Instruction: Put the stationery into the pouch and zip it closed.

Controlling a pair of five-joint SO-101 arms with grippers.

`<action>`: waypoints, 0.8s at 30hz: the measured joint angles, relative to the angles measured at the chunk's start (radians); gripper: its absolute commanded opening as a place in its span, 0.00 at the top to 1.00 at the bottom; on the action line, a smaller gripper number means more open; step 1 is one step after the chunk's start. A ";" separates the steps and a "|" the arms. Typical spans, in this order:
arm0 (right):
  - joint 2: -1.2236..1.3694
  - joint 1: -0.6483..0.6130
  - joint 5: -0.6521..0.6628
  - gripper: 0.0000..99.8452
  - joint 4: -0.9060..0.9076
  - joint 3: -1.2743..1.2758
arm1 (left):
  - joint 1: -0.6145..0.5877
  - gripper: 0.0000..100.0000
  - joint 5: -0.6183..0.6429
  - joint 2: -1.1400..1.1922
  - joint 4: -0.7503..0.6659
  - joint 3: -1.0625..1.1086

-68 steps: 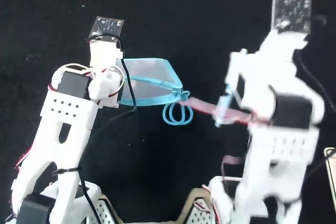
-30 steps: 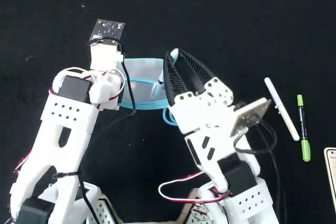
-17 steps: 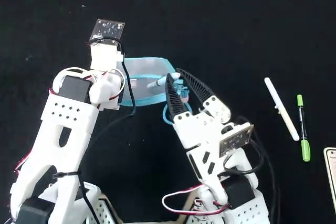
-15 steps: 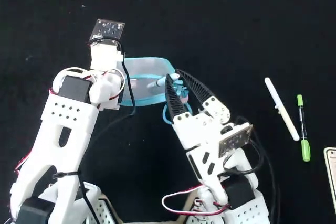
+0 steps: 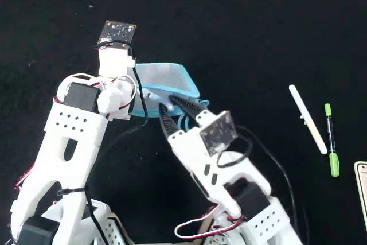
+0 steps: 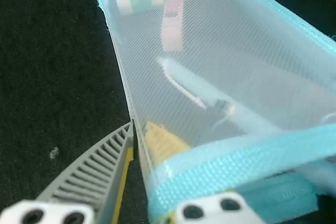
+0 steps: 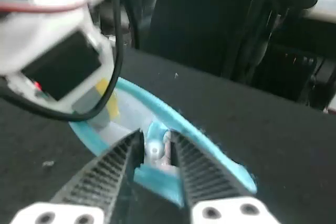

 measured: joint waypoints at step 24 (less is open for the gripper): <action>0.620 0.876 0.189 0.85 0.651 -0.690 | 0.000 0.97 0.000 0.000 0.000 0.000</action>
